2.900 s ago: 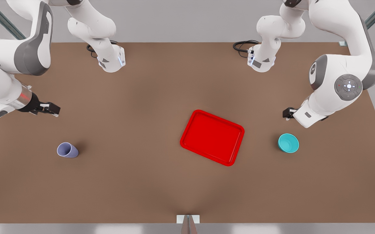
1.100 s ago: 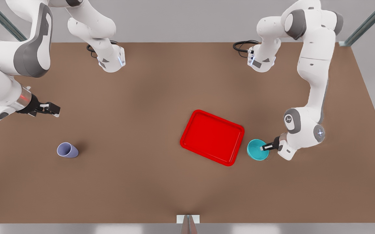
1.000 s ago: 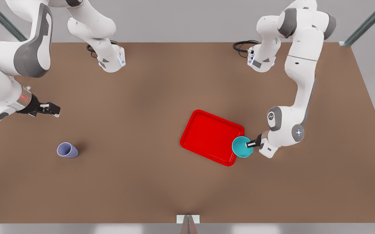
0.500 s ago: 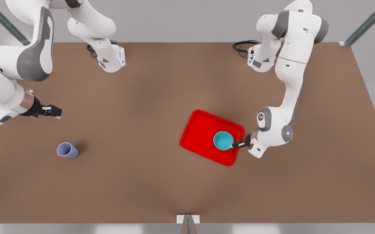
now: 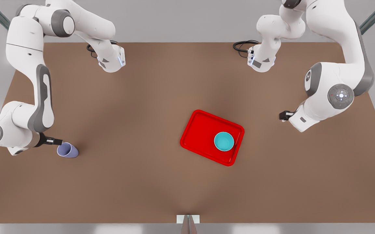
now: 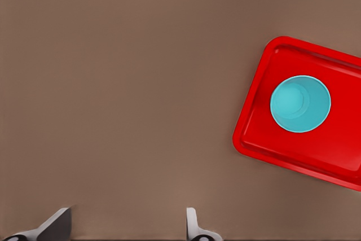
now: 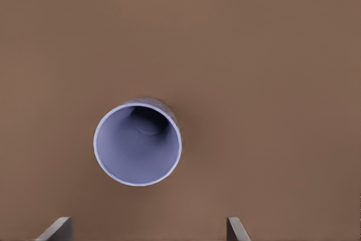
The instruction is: Place the bowl on the tray with the left arm and the cup on the tray with the right arm
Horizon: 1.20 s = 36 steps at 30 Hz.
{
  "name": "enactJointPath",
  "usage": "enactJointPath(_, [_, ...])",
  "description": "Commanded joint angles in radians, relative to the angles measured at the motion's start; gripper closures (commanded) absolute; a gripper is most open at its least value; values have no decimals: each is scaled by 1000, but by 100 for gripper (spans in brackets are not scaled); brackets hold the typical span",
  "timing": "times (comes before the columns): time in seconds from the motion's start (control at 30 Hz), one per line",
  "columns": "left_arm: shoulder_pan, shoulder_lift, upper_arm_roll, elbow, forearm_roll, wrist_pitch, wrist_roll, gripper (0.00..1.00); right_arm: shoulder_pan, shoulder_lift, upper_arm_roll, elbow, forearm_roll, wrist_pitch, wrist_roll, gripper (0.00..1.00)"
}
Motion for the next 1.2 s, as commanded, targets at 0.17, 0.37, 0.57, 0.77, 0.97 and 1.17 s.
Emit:
enactJointPath(0.17, [-5, 3, 0, 1, 22, -4, 0, 0, -4, 42, -1, -2, 0, 96, -2, 0])
enactJointPath(0.37, [-5, 5, 0, 1, 22, -10, 0, 0, -6, 79, -1, -15, -4, 145, -2, 0])
enactJointPath(0.57, [-5, 8, 0, 1, 22, -10, -2, 0, -15, 108, 0, -12, -1, 159, -2, 42])
enactJointPath(0.77, [-6, 8, 0, 1, 22, -10, 0, 0, -13, 137, 0, -8, 0, 159, 4, 59])
enactJointPath(0.97, [-6, 12, 0, 1, 22, -10, -2, 0, -12, 142, 0, -6, 0, 157, 3, 79])
enactJointPath(1.17, [-6, 17, 0, 1, 22, -7, 0, 0, -7, 142, 0, -6, 0, 155, 4, 79])
